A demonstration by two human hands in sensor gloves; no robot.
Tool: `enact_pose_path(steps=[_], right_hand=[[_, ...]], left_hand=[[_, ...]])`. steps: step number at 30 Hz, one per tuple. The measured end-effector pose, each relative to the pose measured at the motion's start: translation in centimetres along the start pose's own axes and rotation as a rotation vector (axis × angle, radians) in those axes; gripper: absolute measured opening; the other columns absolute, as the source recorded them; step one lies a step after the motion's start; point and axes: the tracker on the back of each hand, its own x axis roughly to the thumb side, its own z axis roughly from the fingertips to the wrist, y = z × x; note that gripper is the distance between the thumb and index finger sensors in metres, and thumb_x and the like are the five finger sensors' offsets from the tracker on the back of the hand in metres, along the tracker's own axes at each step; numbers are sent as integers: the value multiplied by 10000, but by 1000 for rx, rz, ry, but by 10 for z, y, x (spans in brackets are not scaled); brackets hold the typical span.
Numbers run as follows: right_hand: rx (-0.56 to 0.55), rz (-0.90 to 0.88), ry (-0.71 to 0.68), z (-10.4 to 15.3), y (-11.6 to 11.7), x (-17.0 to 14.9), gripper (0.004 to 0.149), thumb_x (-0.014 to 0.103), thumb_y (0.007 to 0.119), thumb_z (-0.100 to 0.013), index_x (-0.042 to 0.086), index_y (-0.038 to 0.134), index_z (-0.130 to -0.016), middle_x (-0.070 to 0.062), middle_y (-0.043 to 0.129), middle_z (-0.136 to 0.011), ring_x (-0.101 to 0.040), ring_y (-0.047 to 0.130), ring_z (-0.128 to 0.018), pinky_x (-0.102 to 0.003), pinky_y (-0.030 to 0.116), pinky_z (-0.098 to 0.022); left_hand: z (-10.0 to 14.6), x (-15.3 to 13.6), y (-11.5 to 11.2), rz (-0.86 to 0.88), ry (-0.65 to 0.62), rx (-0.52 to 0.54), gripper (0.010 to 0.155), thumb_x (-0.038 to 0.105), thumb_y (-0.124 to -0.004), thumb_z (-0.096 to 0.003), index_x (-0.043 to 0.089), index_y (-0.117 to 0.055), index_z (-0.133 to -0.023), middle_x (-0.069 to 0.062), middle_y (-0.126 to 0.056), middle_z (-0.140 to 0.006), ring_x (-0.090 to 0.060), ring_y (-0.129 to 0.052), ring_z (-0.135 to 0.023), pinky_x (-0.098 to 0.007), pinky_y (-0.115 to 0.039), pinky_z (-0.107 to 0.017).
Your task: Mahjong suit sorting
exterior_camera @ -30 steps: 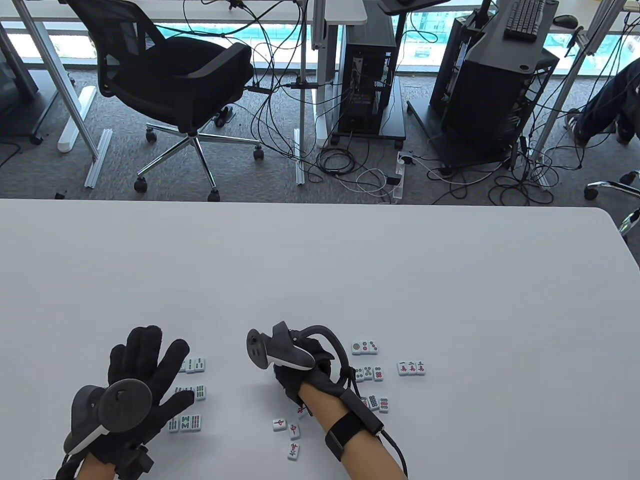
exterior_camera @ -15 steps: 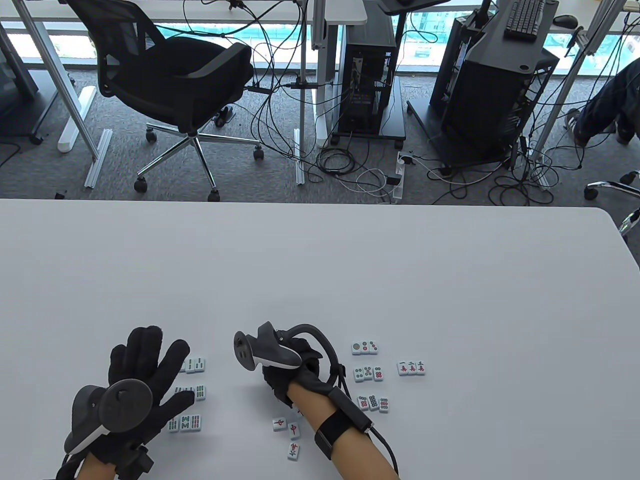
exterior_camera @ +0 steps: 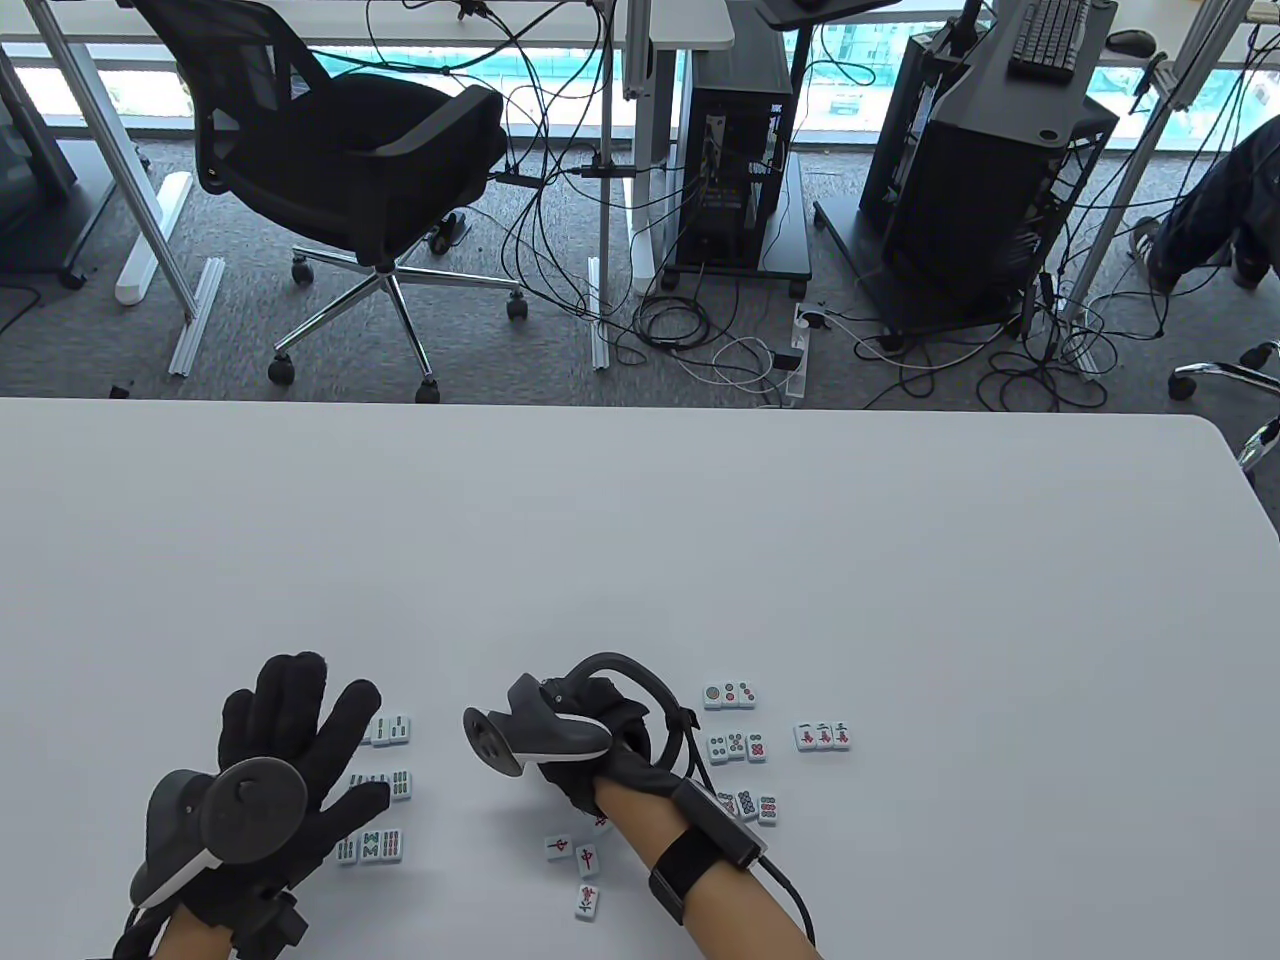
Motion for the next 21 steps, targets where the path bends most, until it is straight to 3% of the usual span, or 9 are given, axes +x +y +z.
enact_pose_path(steps=[5,10,14,18,21], right_hand=[[44,-55,102,-7,0,0,451,425,793,-395,56,938,-609,-1,984,-207,-92,860,36,-270,792,21],[-19,-104,83,0,-10,-5,478,405,811,-383,84,899,-726,-26,996,-257,-117,881,-3,-289,802,-12],[44,-59,-2,5,-11,-4,538,375,843,-367,146,804,-853,-22,993,-328,-118,896,-64,-289,814,-61],[107,29,-27,5,-2,3,584,362,864,-356,160,758,-893,-12,986,-333,-108,892,-68,-282,815,-63],[84,100,-36,4,4,10,567,351,868,-351,147,762,-869,-2,981,-305,-98,879,-44,-277,808,-43]], left_hand=[[0,0,0,2,-1,2,822,732,-603,-380,450,-265,-1075,164,117,-1090,-161,99,-1101,-552,-34,-789],[0,0,1,8,-2,7,822,732,-603,-380,450,-267,-1075,165,117,-1090,-160,99,-1101,-552,-34,-789],[0,1,0,5,-5,7,823,733,-603,-379,451,-265,-1075,165,118,-1090,-160,100,-1101,-553,-33,-789],[0,0,1,7,0,9,822,732,-603,-381,450,-264,-1075,165,118,-1089,-159,101,-1100,-552,-33,-789],[0,0,1,9,1,11,822,732,-603,-380,451,-264,-1074,166,119,-1089,-160,102,-1100,-552,-32,-789]])
